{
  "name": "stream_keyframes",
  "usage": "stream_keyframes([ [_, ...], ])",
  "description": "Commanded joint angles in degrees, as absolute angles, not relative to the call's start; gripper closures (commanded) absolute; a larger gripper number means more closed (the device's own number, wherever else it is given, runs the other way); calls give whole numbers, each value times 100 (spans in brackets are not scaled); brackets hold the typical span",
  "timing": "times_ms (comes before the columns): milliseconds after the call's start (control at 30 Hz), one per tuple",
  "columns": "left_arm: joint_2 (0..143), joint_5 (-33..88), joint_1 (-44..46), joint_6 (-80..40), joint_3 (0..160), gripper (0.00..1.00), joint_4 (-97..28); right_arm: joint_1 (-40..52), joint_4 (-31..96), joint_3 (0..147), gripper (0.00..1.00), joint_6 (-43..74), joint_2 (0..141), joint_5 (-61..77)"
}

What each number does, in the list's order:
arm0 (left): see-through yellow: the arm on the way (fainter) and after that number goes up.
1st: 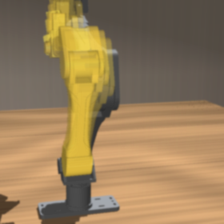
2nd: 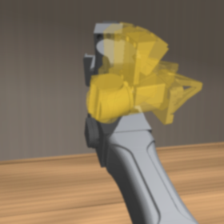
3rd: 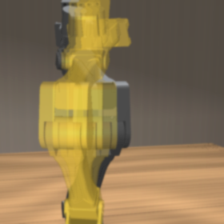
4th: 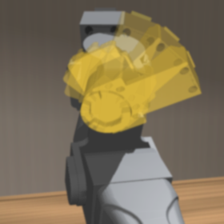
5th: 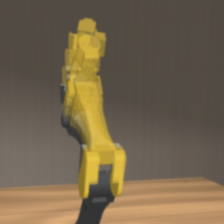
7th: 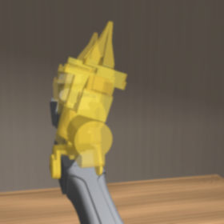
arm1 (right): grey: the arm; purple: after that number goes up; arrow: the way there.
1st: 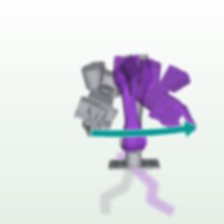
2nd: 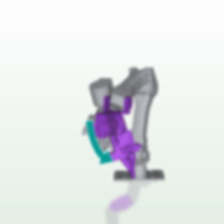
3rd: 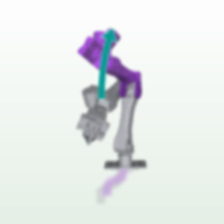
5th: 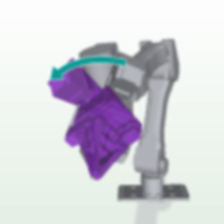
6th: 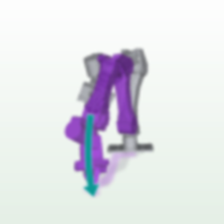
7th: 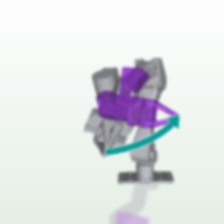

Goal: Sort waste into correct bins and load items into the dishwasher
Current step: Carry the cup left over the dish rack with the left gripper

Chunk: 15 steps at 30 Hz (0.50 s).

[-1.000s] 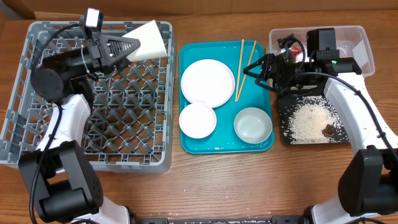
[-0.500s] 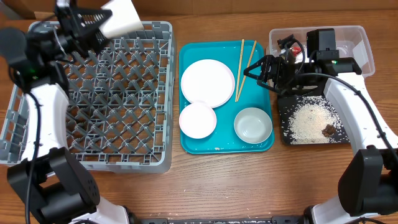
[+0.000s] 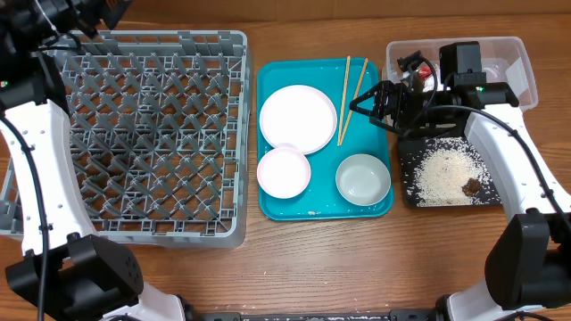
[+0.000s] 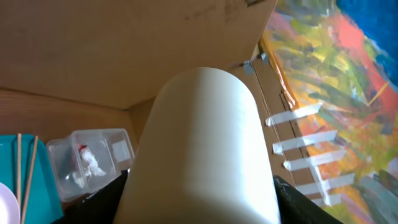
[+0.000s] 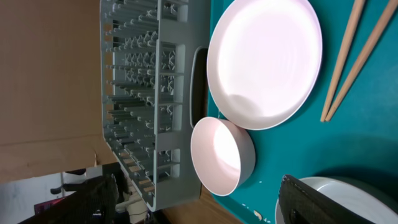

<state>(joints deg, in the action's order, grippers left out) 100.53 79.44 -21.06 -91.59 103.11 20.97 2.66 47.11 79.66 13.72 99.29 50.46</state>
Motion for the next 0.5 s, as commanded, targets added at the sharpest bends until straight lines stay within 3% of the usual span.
stream_keyframes([
  [0, 9963, 7380, -2110, -8565, 10606, 84, 1649, 239, 4689, 8025, 15, 1297, 9760, 4993],
  [267, 9963, 6215, -2106, -7061, 11002, 84, -548, 239, 4707, 8025, 14, 1229, 9760, 4954],
  [467, 9963, 5046, -2084, -4600, 11454, 85, -3863, 239, 4731, 8025, 14, 1208, 9760, 4950],
])
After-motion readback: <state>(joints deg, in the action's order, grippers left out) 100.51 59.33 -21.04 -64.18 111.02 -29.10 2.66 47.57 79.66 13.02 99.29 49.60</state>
